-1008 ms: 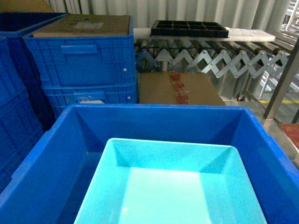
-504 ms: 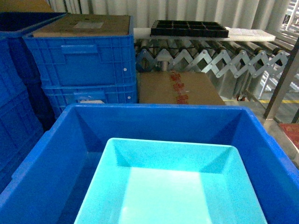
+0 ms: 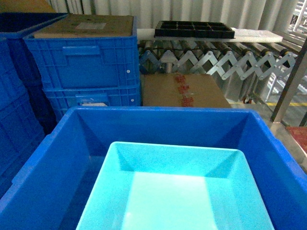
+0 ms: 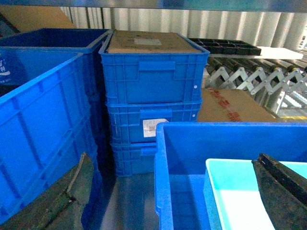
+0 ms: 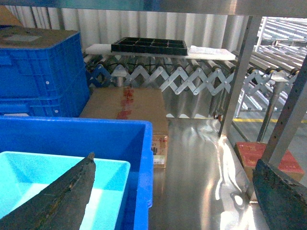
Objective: Stack blue boxes stably on right
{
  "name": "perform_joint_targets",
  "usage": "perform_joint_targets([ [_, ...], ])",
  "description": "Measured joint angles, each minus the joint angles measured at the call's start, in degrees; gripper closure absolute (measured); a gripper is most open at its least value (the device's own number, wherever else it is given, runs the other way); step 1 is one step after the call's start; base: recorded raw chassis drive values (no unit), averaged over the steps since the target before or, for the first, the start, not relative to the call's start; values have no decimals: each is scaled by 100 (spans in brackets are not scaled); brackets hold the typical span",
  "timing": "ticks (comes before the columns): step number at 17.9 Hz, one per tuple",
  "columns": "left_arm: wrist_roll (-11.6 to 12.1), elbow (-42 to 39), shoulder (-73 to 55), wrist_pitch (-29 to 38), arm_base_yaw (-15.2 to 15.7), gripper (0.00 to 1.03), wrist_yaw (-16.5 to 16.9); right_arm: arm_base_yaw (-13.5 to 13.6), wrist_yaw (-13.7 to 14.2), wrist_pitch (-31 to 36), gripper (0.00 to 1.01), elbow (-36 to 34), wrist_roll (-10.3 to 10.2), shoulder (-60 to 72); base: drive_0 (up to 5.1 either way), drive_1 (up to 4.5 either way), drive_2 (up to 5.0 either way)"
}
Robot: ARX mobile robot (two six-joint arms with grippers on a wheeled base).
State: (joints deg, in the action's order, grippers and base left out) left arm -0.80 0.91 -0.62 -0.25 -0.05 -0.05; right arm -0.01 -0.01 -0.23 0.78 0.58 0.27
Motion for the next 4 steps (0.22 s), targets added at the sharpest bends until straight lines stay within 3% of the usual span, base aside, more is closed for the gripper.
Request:
perform_joint_targets([
  [4, 0, 0, 0, 2, 0, 5, 2, 0, 0, 0, 3, 0, 0, 0, 0, 0, 0],
])
